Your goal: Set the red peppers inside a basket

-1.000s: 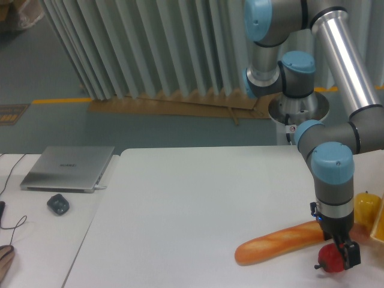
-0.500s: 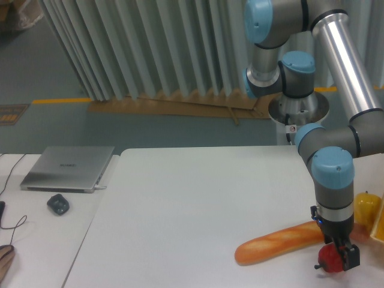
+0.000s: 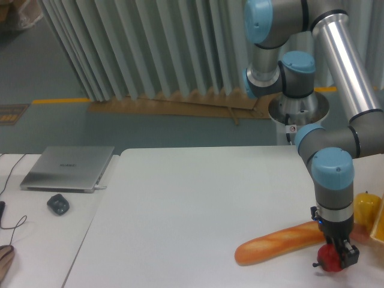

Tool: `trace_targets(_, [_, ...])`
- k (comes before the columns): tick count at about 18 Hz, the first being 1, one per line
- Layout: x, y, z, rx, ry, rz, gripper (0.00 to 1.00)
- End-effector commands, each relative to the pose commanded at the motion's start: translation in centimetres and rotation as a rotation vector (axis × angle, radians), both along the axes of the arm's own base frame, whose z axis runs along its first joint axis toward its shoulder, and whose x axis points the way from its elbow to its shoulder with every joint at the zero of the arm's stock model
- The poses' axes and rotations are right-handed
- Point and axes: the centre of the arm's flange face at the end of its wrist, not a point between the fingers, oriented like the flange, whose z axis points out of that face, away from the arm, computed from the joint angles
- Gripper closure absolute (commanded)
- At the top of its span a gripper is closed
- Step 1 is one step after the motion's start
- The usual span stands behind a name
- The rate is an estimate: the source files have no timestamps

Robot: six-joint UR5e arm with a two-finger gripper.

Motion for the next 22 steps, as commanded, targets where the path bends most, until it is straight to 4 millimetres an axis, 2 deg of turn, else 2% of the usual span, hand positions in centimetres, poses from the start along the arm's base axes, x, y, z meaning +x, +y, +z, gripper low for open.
trace_targets(3, [0.1, -0.1, 0.2, 0.002, 0.0, 0.001, 0.39])
trace_targets(7, [0.2, -0.2, 0.3, 0.002, 0.0, 0.001, 0.4])
trace_targets(13, [0.9, -0.8, 2.0, 0.017, 0.009, 0.005, 0.43])
trace_targets(15, [1.0, -0.9, 2.1, 0.018, 0.009, 0.024, 0.55])
trace_targets(17, [1.2, -1.1, 2.1, 0.019, 0.007, 0.039, 0.53])
trace_targets(20, [1.8, -1.5, 3.4, 0.032, 0.014, 0.038, 0.52])
trace_targets(22, [2.3, -1.8, 5.0, 0.058, 0.015, 0.039, 0.52])
